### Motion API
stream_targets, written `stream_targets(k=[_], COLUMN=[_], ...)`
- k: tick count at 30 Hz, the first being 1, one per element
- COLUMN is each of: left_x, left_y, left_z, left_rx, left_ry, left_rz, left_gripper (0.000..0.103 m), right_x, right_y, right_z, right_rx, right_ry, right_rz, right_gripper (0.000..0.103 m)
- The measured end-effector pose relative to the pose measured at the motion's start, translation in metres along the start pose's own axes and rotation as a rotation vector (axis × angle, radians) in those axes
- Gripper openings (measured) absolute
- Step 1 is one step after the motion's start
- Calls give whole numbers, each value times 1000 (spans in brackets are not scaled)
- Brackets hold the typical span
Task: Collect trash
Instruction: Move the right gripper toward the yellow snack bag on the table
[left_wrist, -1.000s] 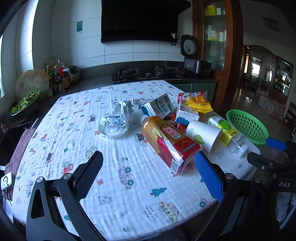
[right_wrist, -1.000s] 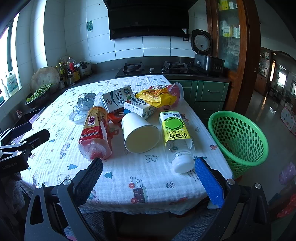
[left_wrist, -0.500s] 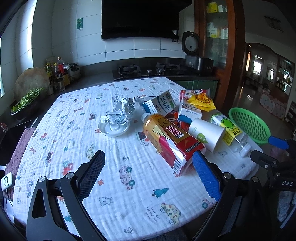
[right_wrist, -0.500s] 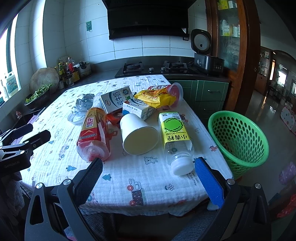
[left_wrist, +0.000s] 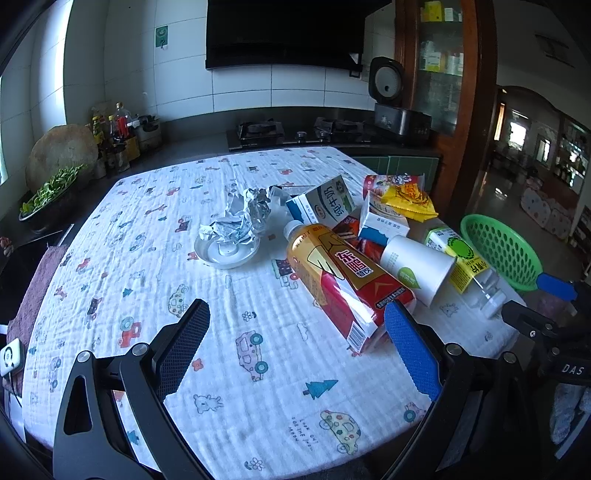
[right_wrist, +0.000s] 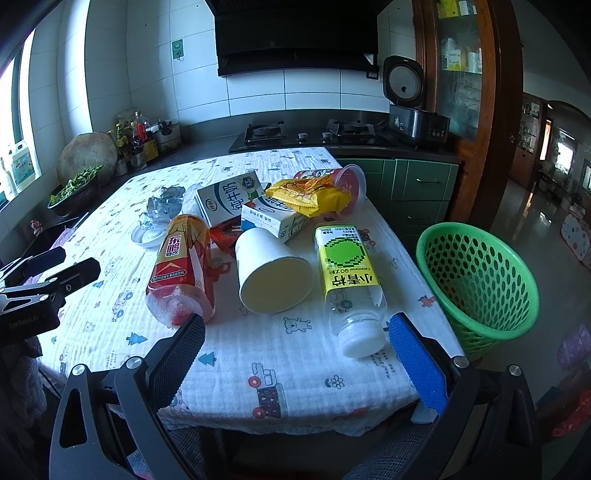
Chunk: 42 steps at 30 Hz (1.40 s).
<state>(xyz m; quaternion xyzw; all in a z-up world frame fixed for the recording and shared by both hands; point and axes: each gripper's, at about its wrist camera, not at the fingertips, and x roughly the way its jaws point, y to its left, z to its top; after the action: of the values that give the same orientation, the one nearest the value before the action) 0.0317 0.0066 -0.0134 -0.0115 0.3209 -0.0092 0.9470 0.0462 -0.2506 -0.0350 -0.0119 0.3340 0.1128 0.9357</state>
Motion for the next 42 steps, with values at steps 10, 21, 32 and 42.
stream_targets(k=[10, 21, 32, 42], left_x=[14, 27, 38, 48], left_y=[1, -1, -7, -8], left_z=[7, 16, 25, 31], left_rx=[-12, -27, -27, -40], left_ry=[39, 67, 91, 120], left_rz=[-4, -19, -26, -32], left_gripper=[94, 94, 94, 94], right_x=[11, 21, 30, 41], right_y=[-3, -12, -23, -29], right_z=[7, 17, 27, 35], right_rx=[-2, 3, -2, -20], right_ry=[20, 30, 37, 44], right_rz=[0, 6, 4, 11], right_gripper=[97, 97, 97, 97])
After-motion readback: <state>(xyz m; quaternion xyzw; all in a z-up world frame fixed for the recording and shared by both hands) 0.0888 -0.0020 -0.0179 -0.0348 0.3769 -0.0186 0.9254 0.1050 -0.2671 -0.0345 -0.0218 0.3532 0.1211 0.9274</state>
